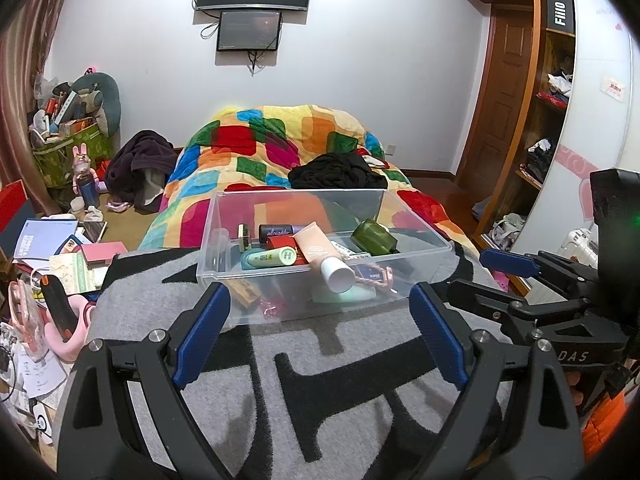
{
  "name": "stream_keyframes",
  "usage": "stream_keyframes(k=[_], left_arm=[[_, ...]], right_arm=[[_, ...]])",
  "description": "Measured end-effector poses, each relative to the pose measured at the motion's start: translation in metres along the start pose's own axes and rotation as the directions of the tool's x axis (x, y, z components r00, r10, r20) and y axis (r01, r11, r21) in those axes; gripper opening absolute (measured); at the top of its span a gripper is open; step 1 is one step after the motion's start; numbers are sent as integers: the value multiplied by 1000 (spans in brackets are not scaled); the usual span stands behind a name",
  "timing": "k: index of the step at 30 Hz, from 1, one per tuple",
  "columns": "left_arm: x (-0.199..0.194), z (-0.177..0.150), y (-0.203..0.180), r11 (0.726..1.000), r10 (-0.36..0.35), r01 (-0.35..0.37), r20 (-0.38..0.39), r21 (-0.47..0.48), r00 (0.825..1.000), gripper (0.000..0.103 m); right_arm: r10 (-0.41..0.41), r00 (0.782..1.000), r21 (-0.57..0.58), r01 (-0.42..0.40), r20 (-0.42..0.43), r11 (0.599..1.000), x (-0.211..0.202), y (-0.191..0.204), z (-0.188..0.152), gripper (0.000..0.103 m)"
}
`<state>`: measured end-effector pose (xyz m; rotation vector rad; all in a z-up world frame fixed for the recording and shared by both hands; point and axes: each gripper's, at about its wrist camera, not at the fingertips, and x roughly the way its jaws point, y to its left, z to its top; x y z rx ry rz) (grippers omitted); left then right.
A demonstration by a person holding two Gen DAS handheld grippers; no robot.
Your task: Organize objects
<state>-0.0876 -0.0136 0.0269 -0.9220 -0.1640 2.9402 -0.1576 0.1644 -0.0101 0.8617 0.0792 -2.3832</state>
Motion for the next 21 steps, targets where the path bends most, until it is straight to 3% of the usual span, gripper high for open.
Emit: stream_keyframes(k=[21], left_arm=[[4, -3, 4, 999, -21, 20, -37, -29, 999, 92]], right_arm=[[9, 1000, 4, -9, -11, 1000, 0, 2, -3, 80]])
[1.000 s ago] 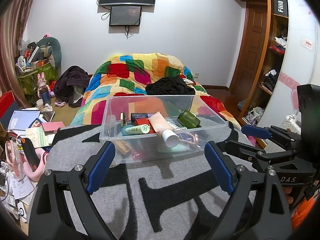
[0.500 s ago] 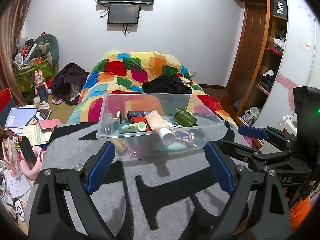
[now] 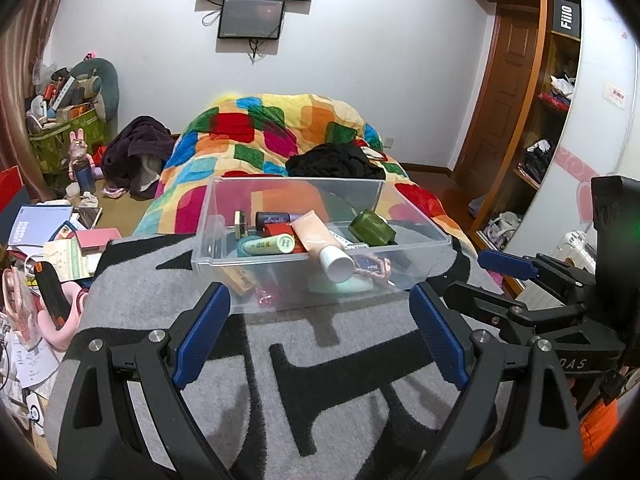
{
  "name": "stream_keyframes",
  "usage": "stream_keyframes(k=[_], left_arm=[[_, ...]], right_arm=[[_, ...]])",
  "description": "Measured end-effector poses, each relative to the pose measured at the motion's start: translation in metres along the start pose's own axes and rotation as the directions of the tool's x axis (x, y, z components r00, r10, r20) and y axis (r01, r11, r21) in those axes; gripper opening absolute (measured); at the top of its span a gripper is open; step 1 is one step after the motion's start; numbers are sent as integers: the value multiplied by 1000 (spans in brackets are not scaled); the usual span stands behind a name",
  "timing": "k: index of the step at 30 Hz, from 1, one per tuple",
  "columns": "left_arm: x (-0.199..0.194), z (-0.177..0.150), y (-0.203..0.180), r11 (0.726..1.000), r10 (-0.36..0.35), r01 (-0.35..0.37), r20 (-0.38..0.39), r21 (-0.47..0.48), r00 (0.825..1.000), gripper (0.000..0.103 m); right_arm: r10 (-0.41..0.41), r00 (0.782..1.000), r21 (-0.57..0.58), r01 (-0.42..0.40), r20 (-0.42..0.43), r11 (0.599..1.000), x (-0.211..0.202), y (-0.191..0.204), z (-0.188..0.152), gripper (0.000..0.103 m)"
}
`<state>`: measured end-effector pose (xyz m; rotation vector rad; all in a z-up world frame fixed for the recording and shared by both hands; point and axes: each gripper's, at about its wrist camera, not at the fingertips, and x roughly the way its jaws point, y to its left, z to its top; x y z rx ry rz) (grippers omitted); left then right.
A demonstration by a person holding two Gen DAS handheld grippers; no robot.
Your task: Organize objects
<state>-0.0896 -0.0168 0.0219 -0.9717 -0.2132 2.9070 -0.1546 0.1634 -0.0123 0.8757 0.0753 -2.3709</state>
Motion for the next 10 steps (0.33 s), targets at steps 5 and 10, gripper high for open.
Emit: stream_keyframes(k=[5, 10], left_arm=[[-1, -2, -5, 1000, 2, -2, 12, 24, 1000, 92], [-7, -2, -12, 998, 7, -9, 38, 62, 999, 92]], right_arm=[[0, 1000, 0, 0, 0, 1000, 0, 0, 0, 80], [-1, 1000, 2, 1, -1, 1000, 0, -1, -1, 80]])
